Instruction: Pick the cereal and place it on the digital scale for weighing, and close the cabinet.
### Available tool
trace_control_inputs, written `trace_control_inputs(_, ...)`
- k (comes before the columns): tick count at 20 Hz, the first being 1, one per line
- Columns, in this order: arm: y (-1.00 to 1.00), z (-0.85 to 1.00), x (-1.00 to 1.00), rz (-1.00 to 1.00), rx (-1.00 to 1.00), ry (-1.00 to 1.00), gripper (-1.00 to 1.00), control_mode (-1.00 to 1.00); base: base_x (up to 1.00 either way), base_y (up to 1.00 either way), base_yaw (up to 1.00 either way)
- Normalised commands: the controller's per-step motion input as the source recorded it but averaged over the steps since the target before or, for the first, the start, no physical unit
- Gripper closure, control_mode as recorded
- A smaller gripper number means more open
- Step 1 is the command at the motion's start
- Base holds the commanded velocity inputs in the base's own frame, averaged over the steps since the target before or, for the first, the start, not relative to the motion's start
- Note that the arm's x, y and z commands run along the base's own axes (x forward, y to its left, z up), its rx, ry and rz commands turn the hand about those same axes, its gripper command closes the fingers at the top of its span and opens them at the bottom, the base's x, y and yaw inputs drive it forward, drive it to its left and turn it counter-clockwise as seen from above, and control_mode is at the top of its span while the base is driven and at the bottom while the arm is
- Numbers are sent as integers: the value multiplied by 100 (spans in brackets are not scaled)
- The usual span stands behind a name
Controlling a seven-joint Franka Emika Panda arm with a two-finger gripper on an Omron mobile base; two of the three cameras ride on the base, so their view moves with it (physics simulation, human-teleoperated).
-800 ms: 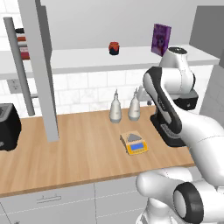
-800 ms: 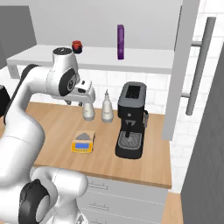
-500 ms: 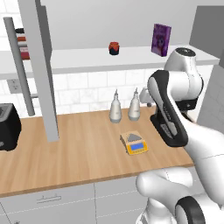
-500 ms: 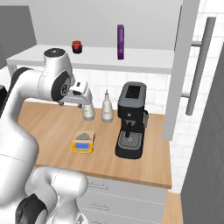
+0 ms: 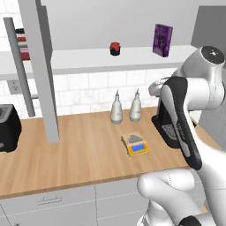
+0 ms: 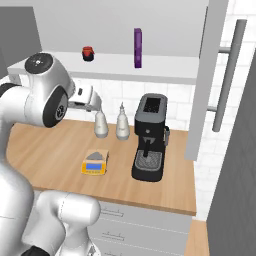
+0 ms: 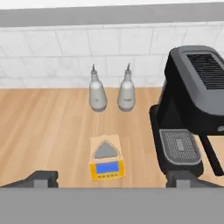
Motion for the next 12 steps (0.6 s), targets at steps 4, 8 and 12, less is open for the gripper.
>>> trace_control_inputs(4, -5, 88, 1, 0, 0, -37, -100, -100, 0, 0, 0)
trace_control_inputs(8, -23, 79, 11, -3, 0, -11, -100, -100, 0, 0, 0)
trace_control_inputs(12, -41, 65, 20, -6, 5, -10, -100, -100, 0, 0, 0)
